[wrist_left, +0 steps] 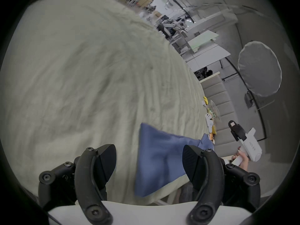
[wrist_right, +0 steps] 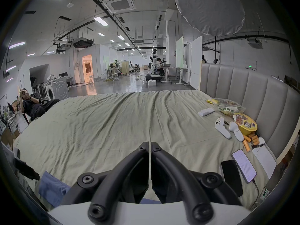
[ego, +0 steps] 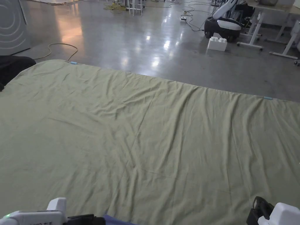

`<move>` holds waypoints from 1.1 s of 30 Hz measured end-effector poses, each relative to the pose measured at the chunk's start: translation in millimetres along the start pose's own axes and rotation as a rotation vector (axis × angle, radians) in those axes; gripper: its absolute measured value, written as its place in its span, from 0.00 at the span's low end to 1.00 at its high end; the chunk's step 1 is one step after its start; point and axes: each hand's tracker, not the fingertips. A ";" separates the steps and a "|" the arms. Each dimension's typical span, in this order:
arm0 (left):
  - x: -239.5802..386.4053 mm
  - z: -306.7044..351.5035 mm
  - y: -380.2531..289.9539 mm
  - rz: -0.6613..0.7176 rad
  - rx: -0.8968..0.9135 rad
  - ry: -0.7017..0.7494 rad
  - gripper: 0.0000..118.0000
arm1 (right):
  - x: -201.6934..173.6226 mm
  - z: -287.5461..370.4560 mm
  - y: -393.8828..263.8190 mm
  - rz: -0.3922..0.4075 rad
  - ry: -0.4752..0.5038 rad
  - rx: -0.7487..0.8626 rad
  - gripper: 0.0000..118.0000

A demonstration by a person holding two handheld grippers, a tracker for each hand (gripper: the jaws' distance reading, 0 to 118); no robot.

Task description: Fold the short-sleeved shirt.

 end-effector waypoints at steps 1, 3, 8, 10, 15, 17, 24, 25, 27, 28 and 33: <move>-8.0 -4.4 -2.4 0.021 -0.026 -0.017 0.72 | -1.1 -0.3 -0.8 -0.002 0.000 -0.003 0.02; -18.6 -14.3 -8.9 0.037 -0.048 -0.049 0.72 | -2.1 -1.6 -3.7 -0.007 0.005 -0.012 0.02; -21.1 -36.9 -15.0 0.134 -0.084 -0.261 0.71 | -3.0 -2.5 -4.9 -0.030 0.013 -0.029 0.02; -18.5 -50.1 -21.0 0.116 -0.115 -0.293 0.66 | -2.7 -2.3 -4.7 -0.037 0.011 -0.031 0.02; -15.7 -66.7 -27.0 0.091 -0.085 -0.183 0.16 | -0.7 2.3 -1.2 -0.036 -0.002 -0.021 0.02; -11.9 -62.1 -27.0 0.093 -0.075 -0.203 0.12 | 0.2 2.7 0.7 -0.029 -0.002 -0.020 0.02; 20.9 -31.6 -11.3 -0.017 -0.045 -0.162 0.10 | 1.9 2.7 5.3 -0.019 -0.006 -0.015 0.02; 26.8 -23.6 -5.9 -0.042 -0.032 -0.148 0.10 | 1.7 2.5 5.8 -0.017 -0.004 -0.015 0.02; 36.4 -5.0 7.3 -0.093 -0.016 -0.097 0.09 | 0.9 2.3 6.5 -0.014 0.001 -0.013 0.02; 38.4 7.1 14.8 -0.093 -0.011 -0.069 0.09 | 0.3 1.9 7.0 -0.011 0.003 -0.012 0.02; 47.0 69.9 48.6 -0.136 0.055 0.098 0.09 | -3.5 -2.4 7.6 -0.008 0.022 -0.008 0.02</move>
